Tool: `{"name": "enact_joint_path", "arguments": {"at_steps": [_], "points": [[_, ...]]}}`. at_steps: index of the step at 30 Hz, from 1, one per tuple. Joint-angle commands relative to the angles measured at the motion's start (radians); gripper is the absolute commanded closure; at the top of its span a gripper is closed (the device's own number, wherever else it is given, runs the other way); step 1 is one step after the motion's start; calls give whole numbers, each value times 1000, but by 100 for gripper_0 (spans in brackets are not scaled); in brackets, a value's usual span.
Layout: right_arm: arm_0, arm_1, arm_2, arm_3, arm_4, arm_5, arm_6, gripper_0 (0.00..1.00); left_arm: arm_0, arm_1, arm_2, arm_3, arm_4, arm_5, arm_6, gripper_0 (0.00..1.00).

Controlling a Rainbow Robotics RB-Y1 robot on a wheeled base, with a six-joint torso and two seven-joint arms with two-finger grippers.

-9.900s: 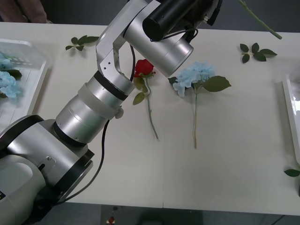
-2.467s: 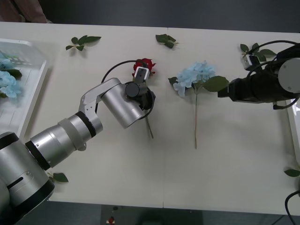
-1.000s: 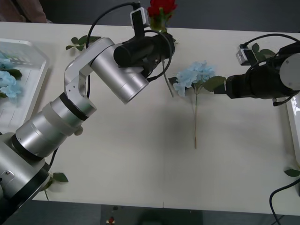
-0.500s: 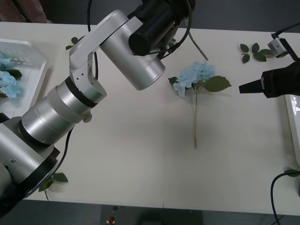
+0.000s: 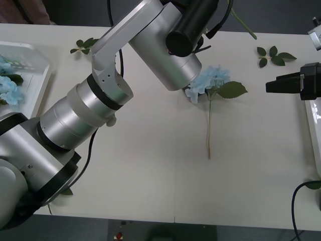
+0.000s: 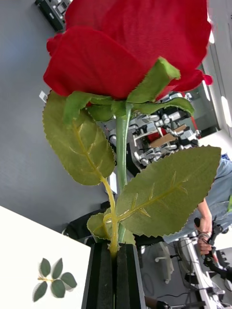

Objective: Put the red flowers into the right box and the blue flowers into the left box

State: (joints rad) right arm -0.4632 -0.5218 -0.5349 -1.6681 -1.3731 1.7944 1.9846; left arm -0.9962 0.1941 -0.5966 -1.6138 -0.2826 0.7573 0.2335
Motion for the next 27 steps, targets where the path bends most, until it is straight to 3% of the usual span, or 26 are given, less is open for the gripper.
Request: {"name": "enact_joint_path", "arguments": {"at_steps": [1, 11, 27], "points": [[-37, -46, -31, -32, -83, -1, 8, 0, -29, -15, -19, -34, -47, -6, 33, 100], [-51, -83, -25, -32, -264, -55, -152, 0, -25, -15, -20, -44, -59, -3, 58, 100], [-172, -124, 138, -32, -175, -185, -320, 0, -24, -15, -20, -44, -69, -3, 66, 100]]}}
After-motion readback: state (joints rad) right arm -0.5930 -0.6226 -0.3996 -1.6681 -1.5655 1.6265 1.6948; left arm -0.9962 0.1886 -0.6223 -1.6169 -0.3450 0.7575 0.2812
